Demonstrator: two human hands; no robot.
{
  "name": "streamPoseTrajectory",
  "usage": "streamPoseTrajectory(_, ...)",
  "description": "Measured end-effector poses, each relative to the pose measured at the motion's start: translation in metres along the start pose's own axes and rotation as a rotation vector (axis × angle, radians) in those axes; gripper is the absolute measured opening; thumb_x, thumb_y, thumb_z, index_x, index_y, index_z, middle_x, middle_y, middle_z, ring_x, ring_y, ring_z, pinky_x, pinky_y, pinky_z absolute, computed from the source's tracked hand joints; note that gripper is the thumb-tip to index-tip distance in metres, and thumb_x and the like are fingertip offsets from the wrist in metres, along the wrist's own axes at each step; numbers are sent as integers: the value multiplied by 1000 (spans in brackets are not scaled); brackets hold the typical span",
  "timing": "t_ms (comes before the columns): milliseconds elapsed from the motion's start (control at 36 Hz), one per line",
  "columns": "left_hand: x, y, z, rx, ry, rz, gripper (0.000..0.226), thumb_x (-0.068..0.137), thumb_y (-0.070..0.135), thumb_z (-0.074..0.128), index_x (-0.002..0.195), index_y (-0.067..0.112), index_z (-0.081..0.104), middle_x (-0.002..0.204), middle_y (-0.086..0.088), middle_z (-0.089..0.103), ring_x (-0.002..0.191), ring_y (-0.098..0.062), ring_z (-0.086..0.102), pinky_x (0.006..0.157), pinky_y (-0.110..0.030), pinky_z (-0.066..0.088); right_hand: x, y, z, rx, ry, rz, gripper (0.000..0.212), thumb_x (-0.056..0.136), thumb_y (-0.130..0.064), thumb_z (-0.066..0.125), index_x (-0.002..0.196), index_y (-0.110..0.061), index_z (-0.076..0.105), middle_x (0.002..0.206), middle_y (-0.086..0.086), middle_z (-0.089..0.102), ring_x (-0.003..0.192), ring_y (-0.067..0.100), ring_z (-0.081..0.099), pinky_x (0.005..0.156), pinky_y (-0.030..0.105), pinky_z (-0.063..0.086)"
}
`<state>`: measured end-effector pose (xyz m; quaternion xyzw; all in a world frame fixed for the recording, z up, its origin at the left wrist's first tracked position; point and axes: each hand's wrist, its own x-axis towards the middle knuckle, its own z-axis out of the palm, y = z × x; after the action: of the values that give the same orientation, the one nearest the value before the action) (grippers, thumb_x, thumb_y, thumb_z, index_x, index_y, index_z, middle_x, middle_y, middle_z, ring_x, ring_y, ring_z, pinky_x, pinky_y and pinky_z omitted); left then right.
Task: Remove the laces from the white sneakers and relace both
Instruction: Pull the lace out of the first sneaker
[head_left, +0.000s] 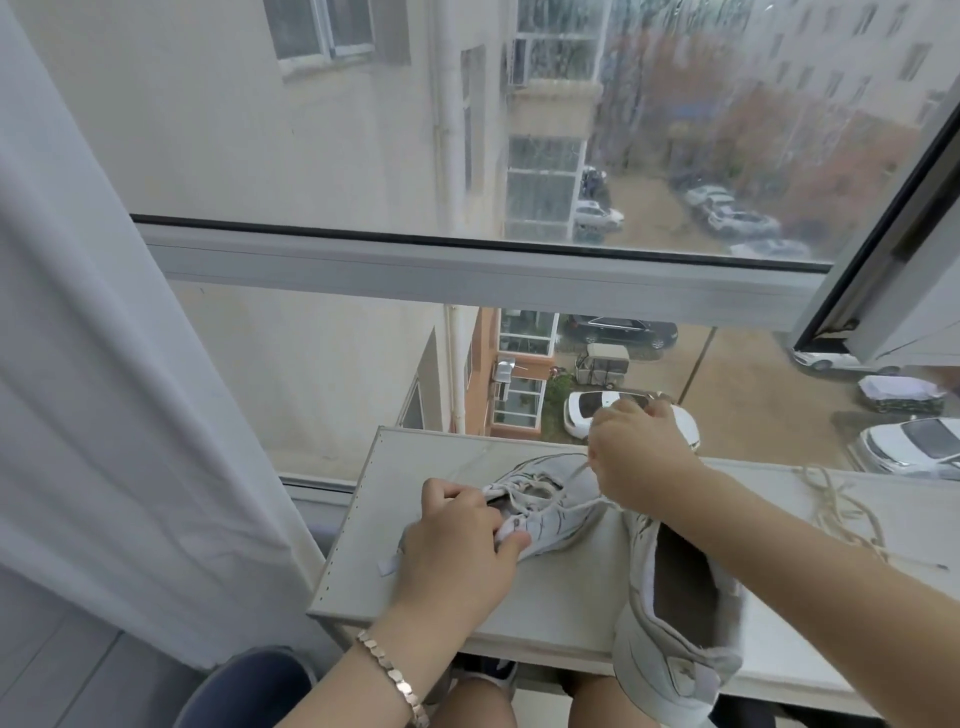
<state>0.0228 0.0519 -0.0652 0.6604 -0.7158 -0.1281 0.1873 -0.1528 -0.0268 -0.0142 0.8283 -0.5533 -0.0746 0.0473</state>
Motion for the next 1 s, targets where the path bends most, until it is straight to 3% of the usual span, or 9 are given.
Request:
streamPoseTrajectory(83, 0, 0, 0, -21, 7, -5, 33, 84, 52, 54, 70, 23, 60, 80, 20, 46, 106, -3, 26, 68, -23, 31, -7, -18, 3, 137, 37, -234, 31, 88, -31, 58, 119, -25, 56, 124, -8, 49, 120, 14, 38, 103, 32, 22)
streamPoseTrajectory(167, 1, 0, -1, -37, -5, -20, 32, 84, 52, 56, 66, 24, 55, 77, 19, 44, 106, -3, 27, 69, -22, 32, -10, -35, 6, 151, 12, -351, 29, 93, -37, 51, 119, -27, 56, 120, -7, 53, 115, 14, 44, 94, 28, 27)
streamPoseTrajectory(361, 1, 0, -1, -47, 2, -31, 32, 84, 51, 55, 69, 23, 59, 77, 18, 47, 107, -3, 27, 69, -21, 32, -14, -35, 6, 134, 61, -349, 21, 95, -27, 48, 105, -20, 65, 103, -2, 62, 97, 18, 56, 76, 26, 35)
streamPoseTrajectory(528, 0, 6, -2, -12, 7, -66, 35, 85, 54, 52, 65, 25, 53, 79, 16, 49, 105, -5, 28, 66, -23, 37, -23, -36, 10, -43, 34, -409, 29, 84, 2, 39, 103, -10, 56, 103, 8, 57, 97, 27, 51, 72, 30, 28)
streamPoseTrajectory(667, -7, 2, -5, 36, 13, -80, 35, 88, 50, 46, 75, 21, 62, 79, 15, 45, 107, -7, 31, 71, -30, 49, -11, 19, -17, -35, -63, 15, 24, 88, 0, 42, 93, -16, 60, 98, 3, 60, 88, 20, 57, 74, 29, 46)
streamPoseTrajectory(722, -11, 3, -6, 81, 36, -77, 39, 88, 52, 44, 78, 21, 65, 80, 16, 47, 106, -9, 31, 72, -27, 46, -8, 34, -28, 53, -151, 31, 13, 91, -15, 52, 91, -20, 63, 90, -2, 60, 78, 15, 54, 67, 25, 42)
streamPoseTrajectory(861, -14, 10, -12, 80, 121, -23, 49, 78, 70, 35, 71, 27, 59, 83, 18, 58, 97, -7, 41, 83, -26, 24, -5, 1, -34, 184, -248, -136, 24, 89, -36, 59, 105, -22, 70, 102, -9, 70, 85, 8, 60, 80, 20, 40)
streamPoseTrajectory(944, -12, -3, -20, -51, 330, 24, 22, 80, 48, 62, 91, 29, 66, 91, 15, 61, 92, -10, 56, 84, -26, 23, 0, -24, -28, 350, -99, -169, 27, 92, -32, 55, 114, -21, 65, 114, -5, 65, 95, 8, 58, 88, 21, 41)
streamPoseTrajectory(1000, -9, -13, -25, -88, 286, -50, 34, 81, 34, 68, 113, 24, 62, 108, 10, 60, 101, -11, 56, 88, -27, 32, 6, -43, -23, 460, -53, -195, 29, 94, -26, 53, 122, -21, 61, 121, -3, 60, 104, 13, 56, 95, 27, 43)
